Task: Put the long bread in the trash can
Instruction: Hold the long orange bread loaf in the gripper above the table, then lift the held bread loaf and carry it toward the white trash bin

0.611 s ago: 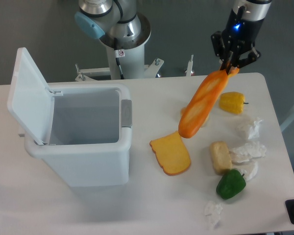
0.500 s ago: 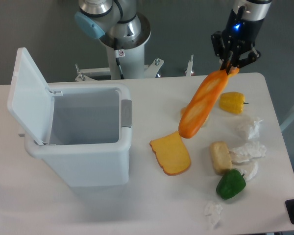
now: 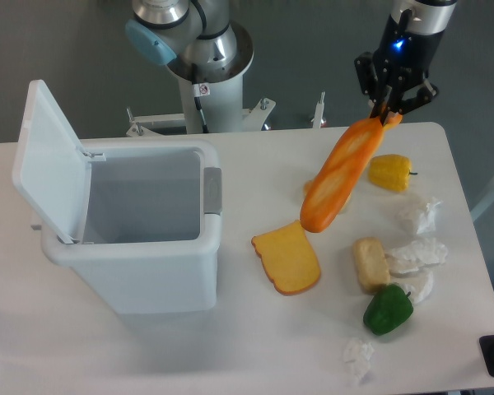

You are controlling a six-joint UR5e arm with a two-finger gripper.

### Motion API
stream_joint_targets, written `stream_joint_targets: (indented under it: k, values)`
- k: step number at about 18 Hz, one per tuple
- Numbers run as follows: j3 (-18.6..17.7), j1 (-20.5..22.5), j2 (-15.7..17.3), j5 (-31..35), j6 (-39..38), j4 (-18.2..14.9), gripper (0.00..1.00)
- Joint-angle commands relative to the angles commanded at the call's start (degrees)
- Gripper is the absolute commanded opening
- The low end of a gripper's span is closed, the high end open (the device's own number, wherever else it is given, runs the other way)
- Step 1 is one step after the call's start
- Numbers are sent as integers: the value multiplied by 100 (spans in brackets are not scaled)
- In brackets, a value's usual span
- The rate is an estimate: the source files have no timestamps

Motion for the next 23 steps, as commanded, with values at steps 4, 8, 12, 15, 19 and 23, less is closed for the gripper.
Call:
stream_joint_targets:
  k: [4,8,12,15,19,23]
  values:
    - [184,-44,-53,0,-70,0,10]
    - [229,-70,-53,18,-88,-18,10]
    - [229,-53,0,26,-88,-26,10]
    - [202,-71,271,35,-237,-44,10]
    - [193,-97,579,35,-246,-272,10]
    - [185,-351,825,53,-246,-509,10]
